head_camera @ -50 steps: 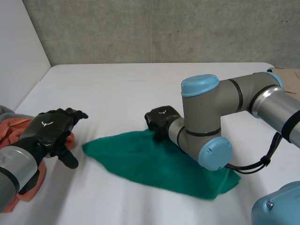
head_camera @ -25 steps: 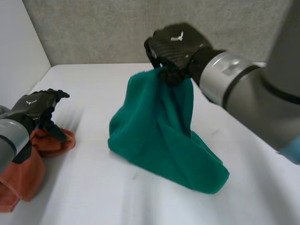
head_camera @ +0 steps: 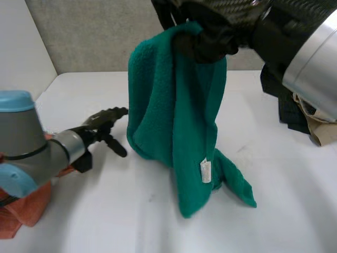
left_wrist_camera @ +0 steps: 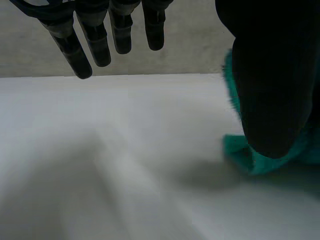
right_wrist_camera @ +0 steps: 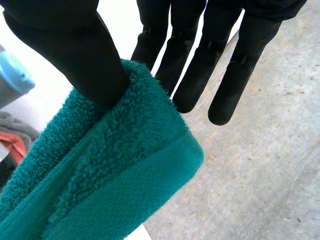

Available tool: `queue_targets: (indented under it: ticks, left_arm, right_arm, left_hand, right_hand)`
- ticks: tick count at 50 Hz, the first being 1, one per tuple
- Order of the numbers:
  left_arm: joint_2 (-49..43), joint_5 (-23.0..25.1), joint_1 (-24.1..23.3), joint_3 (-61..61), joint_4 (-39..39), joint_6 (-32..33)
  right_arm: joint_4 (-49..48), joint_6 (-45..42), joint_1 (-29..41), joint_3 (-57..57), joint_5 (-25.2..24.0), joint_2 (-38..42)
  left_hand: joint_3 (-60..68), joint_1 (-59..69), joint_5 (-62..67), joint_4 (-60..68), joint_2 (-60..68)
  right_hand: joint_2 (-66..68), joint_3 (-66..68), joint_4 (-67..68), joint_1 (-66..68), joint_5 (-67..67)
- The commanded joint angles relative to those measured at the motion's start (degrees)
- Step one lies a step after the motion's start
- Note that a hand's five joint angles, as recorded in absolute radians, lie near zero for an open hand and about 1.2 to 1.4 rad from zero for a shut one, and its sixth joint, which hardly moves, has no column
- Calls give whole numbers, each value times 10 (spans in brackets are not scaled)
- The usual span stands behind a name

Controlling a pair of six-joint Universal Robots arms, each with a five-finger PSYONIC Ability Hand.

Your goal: Fold the laundry.

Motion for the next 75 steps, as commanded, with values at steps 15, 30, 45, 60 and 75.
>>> queue_targets:
  ticks: [15, 30, 45, 60, 75]
  left_arm:
    - [106, -178, -33, 201, 48, -29]
    - [189, -210, -84, 73, 167, 46]
    - [46, -228, -138, -189, 244, 155]
    - [160, -228, -91, -209, 84, 196]
    - [177, -134, 63, -267, 12, 330]
  right_arm:
    - [-246, 46, -151, -71, 88, 116]
    - [-573, 126, -196, 59, 38, 169]
    - [-529, -21, -251, 301, -41, 254]
    - [-340, -113, -294, 257, -17, 285]
    - [-331, -121, -293, 250, -5, 292]
  left_hand:
    - [667, 668, 668, 679, 677]
    - [667, 668, 668, 679, 677]
    - [518, 519, 519, 530, 528]
    - [-33, -32, -32, -21, -23]
    - [77, 78, 78, 89, 86]
  right_hand:
    - [124, 117, 114, 150, 142]
    - [124, 117, 114, 150, 142]
    - [124, 117, 114, 150, 142]
    - [124, 117, 114, 150, 142]
    - [124, 117, 114, 150, 142]
